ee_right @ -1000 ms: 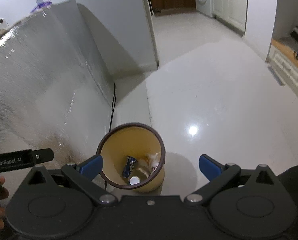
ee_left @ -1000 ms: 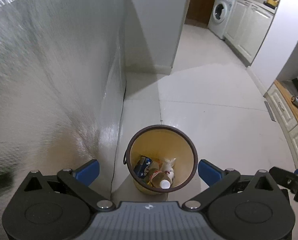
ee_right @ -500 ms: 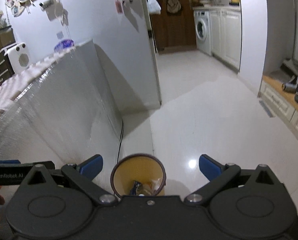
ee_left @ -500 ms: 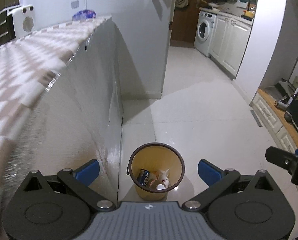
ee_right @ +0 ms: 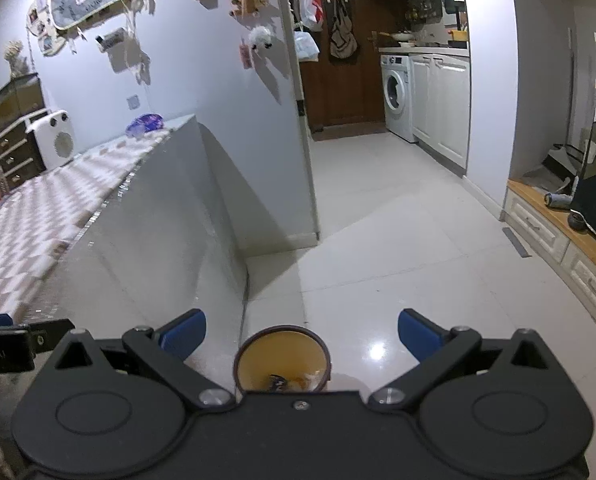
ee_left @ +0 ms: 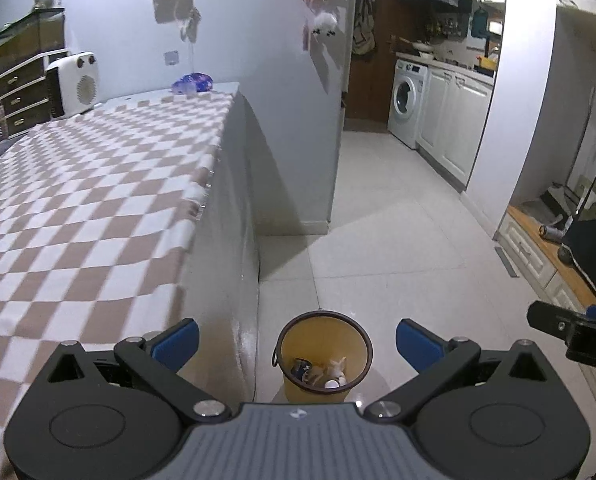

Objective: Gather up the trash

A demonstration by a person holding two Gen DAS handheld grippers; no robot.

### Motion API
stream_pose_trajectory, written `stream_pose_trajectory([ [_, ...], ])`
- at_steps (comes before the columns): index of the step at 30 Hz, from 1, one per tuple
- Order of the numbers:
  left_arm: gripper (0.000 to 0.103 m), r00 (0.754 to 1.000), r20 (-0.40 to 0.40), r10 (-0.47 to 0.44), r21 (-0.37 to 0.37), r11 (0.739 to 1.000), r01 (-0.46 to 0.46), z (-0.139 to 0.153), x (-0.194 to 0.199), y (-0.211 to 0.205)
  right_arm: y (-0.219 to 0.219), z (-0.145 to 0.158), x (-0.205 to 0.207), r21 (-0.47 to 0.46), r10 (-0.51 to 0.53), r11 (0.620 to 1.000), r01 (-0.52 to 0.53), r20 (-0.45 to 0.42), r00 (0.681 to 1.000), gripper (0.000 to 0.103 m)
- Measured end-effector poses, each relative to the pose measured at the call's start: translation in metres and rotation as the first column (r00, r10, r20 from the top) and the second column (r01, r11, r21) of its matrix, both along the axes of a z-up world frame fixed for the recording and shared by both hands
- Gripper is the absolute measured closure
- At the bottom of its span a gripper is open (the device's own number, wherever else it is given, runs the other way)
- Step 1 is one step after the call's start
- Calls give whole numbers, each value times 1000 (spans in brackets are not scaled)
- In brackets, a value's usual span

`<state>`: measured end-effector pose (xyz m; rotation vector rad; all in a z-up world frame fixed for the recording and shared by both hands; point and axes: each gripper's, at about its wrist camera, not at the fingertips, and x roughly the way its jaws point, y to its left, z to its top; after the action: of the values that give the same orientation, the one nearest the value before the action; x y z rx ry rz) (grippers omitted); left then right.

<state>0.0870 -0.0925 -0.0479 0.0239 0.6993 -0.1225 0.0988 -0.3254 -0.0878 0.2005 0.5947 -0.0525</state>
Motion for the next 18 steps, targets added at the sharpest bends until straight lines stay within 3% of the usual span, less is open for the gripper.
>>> stream_pose_trajectory([
  [5,0,1000,25,17,6,1000,-17,10,-17,19,11,13,-22,-35,-6,999,7,20,1000,0],
  [18,0,999,23,41,25,999,-41,12,-50,59,40,24,-47,-70,18,997,-21,-38,999,0],
])
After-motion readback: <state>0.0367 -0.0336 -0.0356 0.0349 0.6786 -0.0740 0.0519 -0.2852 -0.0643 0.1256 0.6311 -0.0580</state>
